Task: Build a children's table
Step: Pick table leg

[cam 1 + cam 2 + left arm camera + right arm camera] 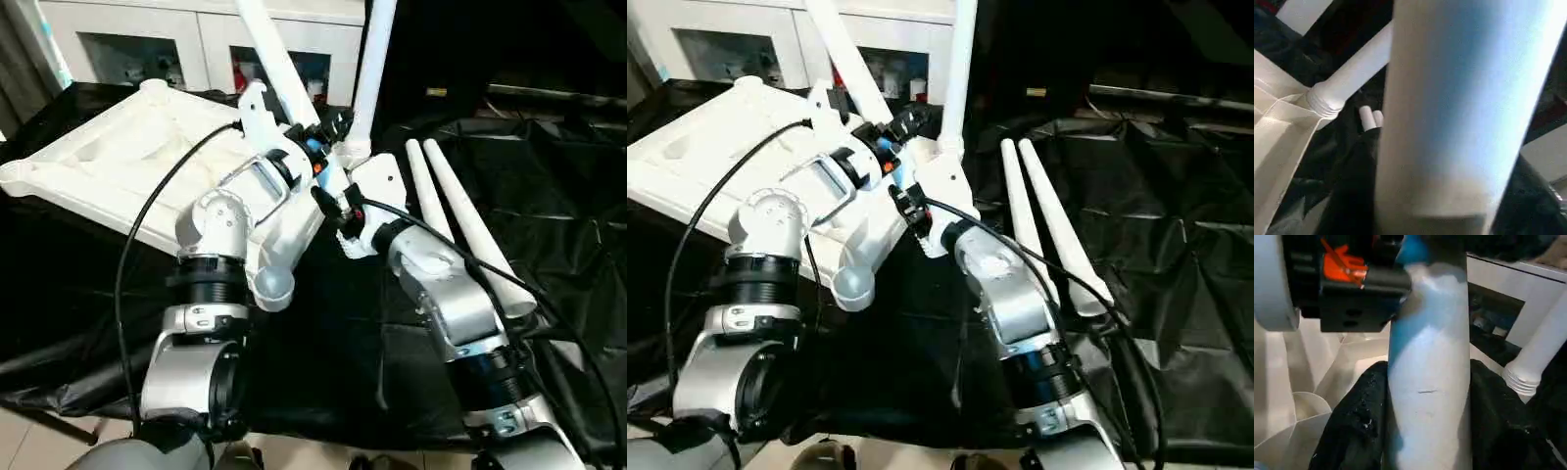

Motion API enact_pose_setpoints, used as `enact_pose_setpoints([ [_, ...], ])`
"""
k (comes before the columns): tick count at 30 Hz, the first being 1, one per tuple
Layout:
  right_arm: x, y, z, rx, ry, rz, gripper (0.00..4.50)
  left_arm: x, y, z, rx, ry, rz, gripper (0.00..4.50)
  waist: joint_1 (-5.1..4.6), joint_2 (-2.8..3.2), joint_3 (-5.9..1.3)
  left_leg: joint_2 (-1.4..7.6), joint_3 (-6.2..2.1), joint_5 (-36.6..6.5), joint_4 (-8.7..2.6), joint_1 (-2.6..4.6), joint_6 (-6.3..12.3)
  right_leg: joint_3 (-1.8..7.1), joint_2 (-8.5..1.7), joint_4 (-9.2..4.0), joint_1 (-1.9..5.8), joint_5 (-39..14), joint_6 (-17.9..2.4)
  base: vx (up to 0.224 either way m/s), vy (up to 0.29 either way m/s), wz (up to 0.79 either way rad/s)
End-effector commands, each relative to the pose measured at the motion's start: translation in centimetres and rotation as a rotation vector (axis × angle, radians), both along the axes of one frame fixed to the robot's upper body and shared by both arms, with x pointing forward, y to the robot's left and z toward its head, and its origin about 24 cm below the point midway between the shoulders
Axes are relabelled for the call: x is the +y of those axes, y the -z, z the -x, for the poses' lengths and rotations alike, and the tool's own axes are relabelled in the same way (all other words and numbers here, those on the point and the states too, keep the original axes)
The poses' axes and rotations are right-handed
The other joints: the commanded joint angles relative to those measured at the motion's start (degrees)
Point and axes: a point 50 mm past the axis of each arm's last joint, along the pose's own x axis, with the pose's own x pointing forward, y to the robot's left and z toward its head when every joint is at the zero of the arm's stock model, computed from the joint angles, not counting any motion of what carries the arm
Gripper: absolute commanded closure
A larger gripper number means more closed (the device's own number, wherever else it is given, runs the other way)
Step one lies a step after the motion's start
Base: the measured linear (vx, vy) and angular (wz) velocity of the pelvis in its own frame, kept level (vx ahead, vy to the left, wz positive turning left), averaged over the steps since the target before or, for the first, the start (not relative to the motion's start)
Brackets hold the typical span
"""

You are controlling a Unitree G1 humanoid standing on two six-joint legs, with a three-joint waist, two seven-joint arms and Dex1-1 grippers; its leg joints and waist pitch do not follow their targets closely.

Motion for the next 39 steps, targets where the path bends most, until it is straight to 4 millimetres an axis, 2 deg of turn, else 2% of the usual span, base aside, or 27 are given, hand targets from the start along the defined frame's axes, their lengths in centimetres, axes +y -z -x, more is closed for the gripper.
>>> enact_pose_setpoints([
  [1, -0.3, -0.3, -0.4, -0.014, 0.027, -0.007, 2.63, -0.4, -0.4, 0.2, -0.021, -0.004, -0.026, 2.03, -0.08, 0.11, -5.11, 0.82, -0.14, -9.4, -3.48, 0.89, 1.16, 2.94, -3.41, -4.07, 3.73, -9.6, -8.2, 0.0, 0.0, 0.0],
  [6, -0.2, -0.4, -0.5, -0.015, 0.031, -0.016, 2.63, -0.1, -0.5, 0.1, -0.024, -0.02, -0.036, 2.41, -0.26, 0.16, -5.12, 0.73, -0.19, -9.9, -3.49, 0.84, 1.06, 2.87, -3.39, -4.09, 3.75, -9.5, -8.5, 0.0, 0.0, 0.0],
  [12, 0.3, -0.3, -0.5, -0.014, 0.02, -0.02, 2.63, 0.4, -0.8, 0.2, -0.055, -0.024, -0.07, 2.52, -0.29, 0.43, -5.2, 0.83, -0.27, -9.7, -3.51, 0.94, 0.89, 2.91, -3.38, -3.8, 3.76, -7.5, -9.5, 0.0, 0.0, 0.0],
  [13, 0.4, -0.3, -0.5, -0.021, 0.01, -0.016, 2.63, 0.6, -0.9, 0.1, -0.067, -0.019, -0.077, 2.53, -0.26, 0.63, -5.19, 0.83, -0.27, -9.8, -3.51, 0.96, 0.81, 2.91, -3.37, -3.8, 3.74, -7.1, -9.7, 0.0, 0.0, 0.0],
  [14, 0.5, -0.3, -0.4, -0.017, -0.012, -0.035, 2.28, 0.6, -1.0, 0.1, -0.076, -0.012, -0.084, 2.53, -0.26, 0.56, -5.22, 0.83, -0.28, -10.0, -3.54, 0.97, 0.73, 2.89, -3.39, -3.74, 3.78, -7.0, -9.8, 0.0, 0.0, 0.0],
  [16, 0.6, -0.5, -0.3, 0.004, -0.061, -0.092, 1.93, 0.7, -1.2, 0.2, -0.12, 0.024, -0.109, 2.54, -0.18, 0.51, -5.19, 0.73, -0.22, -10.5, -3.55, 1.05, 1.12, 2.91, -3.43, -3.87, 3.78, -7.5, -9.8, 0.0, 0.0, 0.0],
  [19, -0.2, -0.8, -0.3, 0.105, -0.129, -0.188, 1.82, 1.0, -1.7, 0.5, -0.203, 0.13, -0.156, 2.58, -0.19, 0.14, -5.12, 0.88, -0.29, -10.2, -3.69, 1.03, 1.85, 2.92, -3.37, -3.78, 3.91, -7.3, -10.0, 0.0, 0.0, 0.0],
  [20, -0.5, -0.9, -0.2, 0.143, -0.172, -0.218, 1.54, 1.1, -1.8, 0.6, -0.227, 0.186, -0.172, 2.6, 0.05, 0.31, -5.26, 0.89, -0.36, -9.7, -3.66, 1.12, 2.03, 2.92, -3.48, -3.46, 4.0, -7.0, -10.4, 0.0, 0.0, 0.0],
  [22, -1.2, -1.0, 0.1, 0.201, -0.267, -0.238, 1.46, 1.5, -1.8, 0.9, -0.255, 0.283, -0.194, 2.6, 0.06, 0.41, -5.15, 0.86, -0.25, -9.8, -3.65, 1.26, 1.81, 2.91, -3.41, -3.56, 3.9, -7.1, -10.9, 0.0, 0.0, 0.0],
  [25, -2.3, -0.7, 1.0, 0.303, -0.446, -0.222, 1.46, 1.9, -2.0, 1.5, -0.28, 0.432, -0.204, 2.6, 0.43, 0.55, -5.23, 1.01, -0.21, -9.0, -3.56, 1.19, 1.68, 3.04, -3.48, -3.3, 4.06, -5.8, -11.2, 0.0, 0.0, 0.0],
  [27, -2.6, -0.7, 1.2, 0.322, -0.48, -0.226, 1.46, 2.0, -2.2, 1.6, -0.289, 0.464, -0.197, 2.6, 0.59, 0.52, -5.28, 1.06, -0.13, -8.7, -3.45, 1.09, 1.39, 3.07, -3.69, -3.14, 3.98, -5.1, -11.9, 0.0, 0.0, 0.0],
  [28, -3.3, -0.9, 1.7, 0.374, -0.56, -0.258, 1.46, 2.0, -2.7, 2.0, -0.31, 0.535, -0.177, 2.6, 0.87, 0.35, -5.32, 0.9, -0.06, -8.8, -3.37, 1.2, 1.55, 2.99, -3.67, -3.22, 4.18, -5.7, -12.5, 0.0, 0.0, 0.0],
  [31, -3.7, -1.4, 2.0, 0.414, -0.624, -0.291, 1.46, 1.9, -3.5, 2.5, -0.349, 0.632, -0.132, 2.6, 1.25, 0.33, -5.28, 1.09, -0.13, -8.7, -3.38, 1.09, 1.13, 2.96, -3.83, -3.14, 4.04, -6.4, -12.8, 0.0, 0.0, 0.0],
  [33, -3.9, -1.5, 2.0, 0.428, -0.64, -0.297, 1.46, 1.9, -3.7, 2.7, -0.361, 0.663, -0.116, 2.6, 1.29, 0.32, -5.2, 1.06, -0.07, -9.5, -3.37, 1.07, 0.52, 2.94, -3.93, -3.39, 3.93, -8.6, -12.5, 0.0, 0.0, 0.0],
  [36, -3.8, -1.6, 1.8, 0.457, -0.648, -0.297, 1.73, 1.5, -4.8, 3.2, -0.383, 0.72, -0.035, 2.6, 1.33, 0.21, -5.11, 1.08, -0.09, -10.2, -3.38, 1.07, -0.09, 2.87, -4.0, -3.55, 3.86, -10.5, -12.3, 0.0, 0.0, 0.0],
  [39, -3.4, -1.4, 1.7, 0.476, -0.652, -0.293, 1.99, 1.3, -4.9, 3.3, -0.386, 0.732, -0.016, 2.6, 1.37, -0.15, -5.0, 0.98, -0.08, -10.6, -3.4, 1.03, -0.32, 2.85, -4.02, -3.97, 3.83, -13.8, -10.6, 0.0, 0.0, 0.0],
])
